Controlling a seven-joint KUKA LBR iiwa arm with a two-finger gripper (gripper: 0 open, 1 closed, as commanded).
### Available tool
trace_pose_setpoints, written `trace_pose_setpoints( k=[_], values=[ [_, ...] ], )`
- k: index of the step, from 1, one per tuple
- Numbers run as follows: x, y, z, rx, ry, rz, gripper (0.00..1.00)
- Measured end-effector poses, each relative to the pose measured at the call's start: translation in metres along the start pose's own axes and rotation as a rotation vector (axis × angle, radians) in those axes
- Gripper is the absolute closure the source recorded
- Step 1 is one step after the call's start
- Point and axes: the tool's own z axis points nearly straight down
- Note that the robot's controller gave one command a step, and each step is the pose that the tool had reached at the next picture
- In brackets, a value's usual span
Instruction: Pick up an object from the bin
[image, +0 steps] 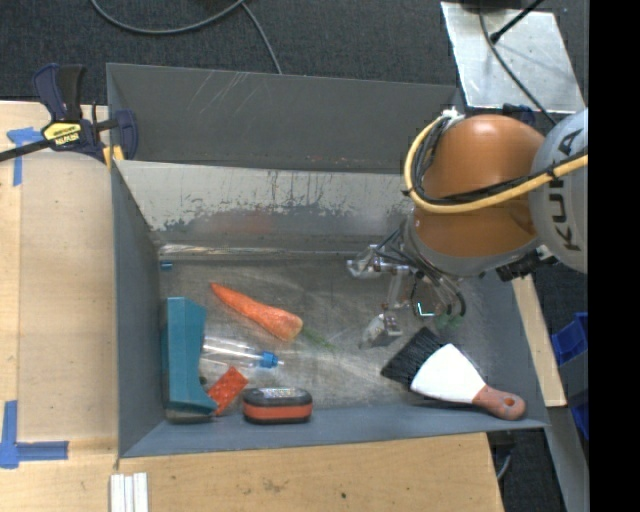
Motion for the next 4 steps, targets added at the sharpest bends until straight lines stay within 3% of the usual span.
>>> trace_pose_setpoints(
  k=[1,2,3,4],
  values=[
    [-0.002,0.000,-0.004,0.000,-0.008,0.001,0.00],
    [-0.019,0.050,0.072,0.000,-0.014,-0.057,0.00],
    [-0.013,0.069,0.088,0.000,-0.002,0.054,0.00],
    [-0.040,0.096,0.093,-0.001,-0.011,0.055,0.00]
  ],
)
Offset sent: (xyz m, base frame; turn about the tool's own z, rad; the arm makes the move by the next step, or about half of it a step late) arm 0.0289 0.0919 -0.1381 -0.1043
